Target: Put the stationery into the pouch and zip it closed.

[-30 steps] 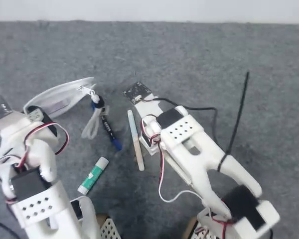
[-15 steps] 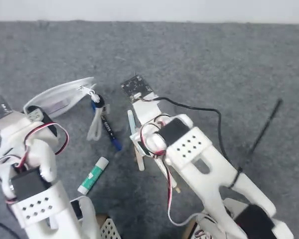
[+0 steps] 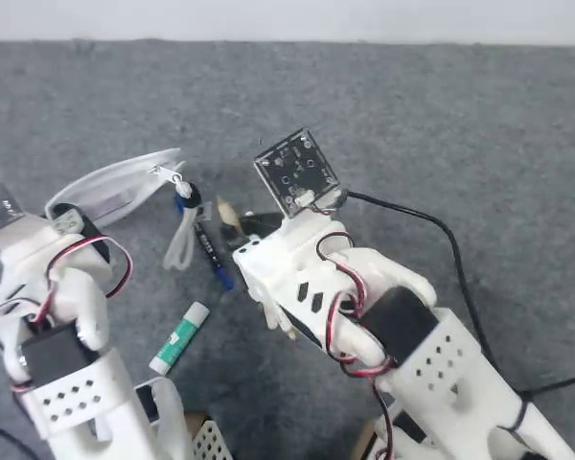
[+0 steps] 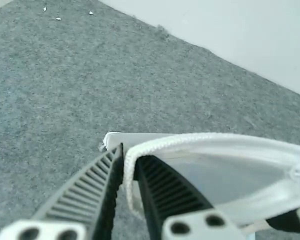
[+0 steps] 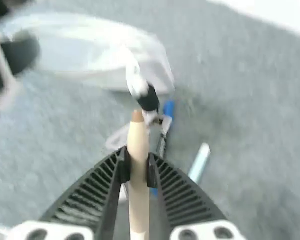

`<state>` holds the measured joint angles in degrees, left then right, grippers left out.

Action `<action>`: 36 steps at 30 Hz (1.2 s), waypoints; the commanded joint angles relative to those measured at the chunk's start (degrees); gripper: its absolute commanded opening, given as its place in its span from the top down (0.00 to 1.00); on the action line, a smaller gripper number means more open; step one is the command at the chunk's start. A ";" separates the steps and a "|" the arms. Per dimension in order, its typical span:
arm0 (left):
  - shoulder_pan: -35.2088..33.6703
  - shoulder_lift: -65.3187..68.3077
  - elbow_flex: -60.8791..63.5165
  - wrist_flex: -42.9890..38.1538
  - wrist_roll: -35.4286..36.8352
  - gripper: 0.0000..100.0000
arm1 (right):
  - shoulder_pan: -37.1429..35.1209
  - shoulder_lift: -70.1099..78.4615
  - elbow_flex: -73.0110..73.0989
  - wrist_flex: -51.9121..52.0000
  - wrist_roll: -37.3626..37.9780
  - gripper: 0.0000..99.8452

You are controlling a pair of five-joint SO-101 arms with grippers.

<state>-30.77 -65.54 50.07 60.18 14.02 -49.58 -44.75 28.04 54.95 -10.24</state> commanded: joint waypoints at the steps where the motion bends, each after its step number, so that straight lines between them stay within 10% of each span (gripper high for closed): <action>1: 0.09 -0.09 -3.03 -1.05 0.79 0.99 | -1.71 -3.03 -0.44 -5.58 -0.79 0.99; 21: 20.13 0.09 -10.51 -1.05 0.88 0.99 | 2.33 -20.09 -0.44 -17.27 -0.79 0.99; 36: 27.16 0.18 -7.87 -0.35 0.88 0.99 | 6.37 -20.26 10.55 -50.51 -0.35 0.99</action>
<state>-3.96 -65.54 43.56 60.18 14.02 -44.31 -63.91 36.13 14.77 -10.42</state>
